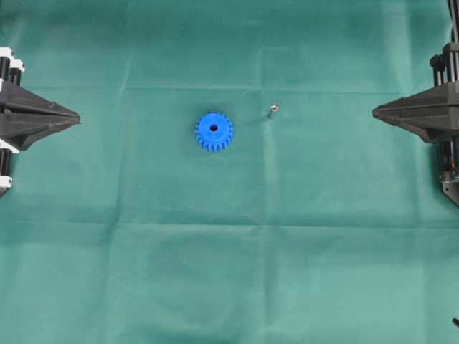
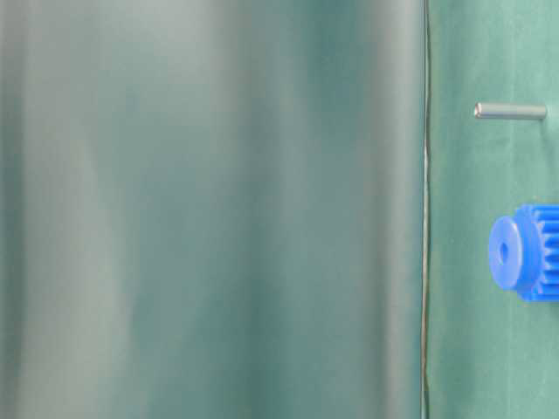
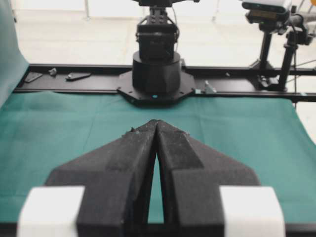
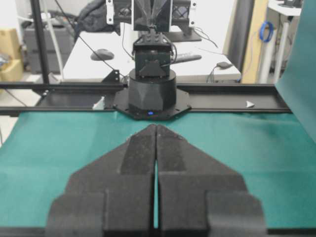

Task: Insert the shaft placed at a random location into the center hole of the small gear at another random location.
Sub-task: 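Move the right gripper over the silver shaft, fingers open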

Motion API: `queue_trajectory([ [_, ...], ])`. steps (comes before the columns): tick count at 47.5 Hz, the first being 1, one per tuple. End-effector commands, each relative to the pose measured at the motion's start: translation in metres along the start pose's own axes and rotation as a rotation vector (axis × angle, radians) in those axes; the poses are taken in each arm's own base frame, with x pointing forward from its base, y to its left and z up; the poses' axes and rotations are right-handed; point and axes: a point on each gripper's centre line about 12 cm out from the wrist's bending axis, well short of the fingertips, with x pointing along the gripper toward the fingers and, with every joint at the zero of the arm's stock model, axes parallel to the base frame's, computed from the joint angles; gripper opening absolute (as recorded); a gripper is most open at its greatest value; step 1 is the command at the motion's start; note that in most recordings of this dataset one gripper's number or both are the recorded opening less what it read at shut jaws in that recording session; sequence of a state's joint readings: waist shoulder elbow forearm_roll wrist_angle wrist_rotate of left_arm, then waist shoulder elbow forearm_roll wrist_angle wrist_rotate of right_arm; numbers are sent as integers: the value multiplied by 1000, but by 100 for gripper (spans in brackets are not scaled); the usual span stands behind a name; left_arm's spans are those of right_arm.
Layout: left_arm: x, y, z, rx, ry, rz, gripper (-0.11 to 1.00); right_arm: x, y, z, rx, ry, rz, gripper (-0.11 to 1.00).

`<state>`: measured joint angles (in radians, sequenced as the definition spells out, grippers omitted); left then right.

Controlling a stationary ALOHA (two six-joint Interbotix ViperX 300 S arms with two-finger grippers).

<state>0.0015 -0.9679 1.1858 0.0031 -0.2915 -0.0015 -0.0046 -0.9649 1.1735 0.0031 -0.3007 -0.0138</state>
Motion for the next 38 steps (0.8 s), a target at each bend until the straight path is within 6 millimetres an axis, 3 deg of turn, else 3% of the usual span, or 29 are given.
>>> queue_trajectory([
  [1, 5, -5, 5, -7, 0, -27, 0, 4, 0, 0, 5, 11, 1, 1],
  [8, 5, -6, 5, -5, 5, -29, 0, 11, -4, -7, -9, 46, -17, 1],
  [28, 4, -5, 6, 4, 3, -27, 0, 36, -42, -60, -17, 218, -173, 1],
  [32, 4, -5, 6, 6, 3, -24, 0, 43, -48, -76, -12, 267, -191, 13],
  [38, 4, -4, 6, 8, 1, -20, 0, 53, -55, -101, -5, 331, -207, 47],
])
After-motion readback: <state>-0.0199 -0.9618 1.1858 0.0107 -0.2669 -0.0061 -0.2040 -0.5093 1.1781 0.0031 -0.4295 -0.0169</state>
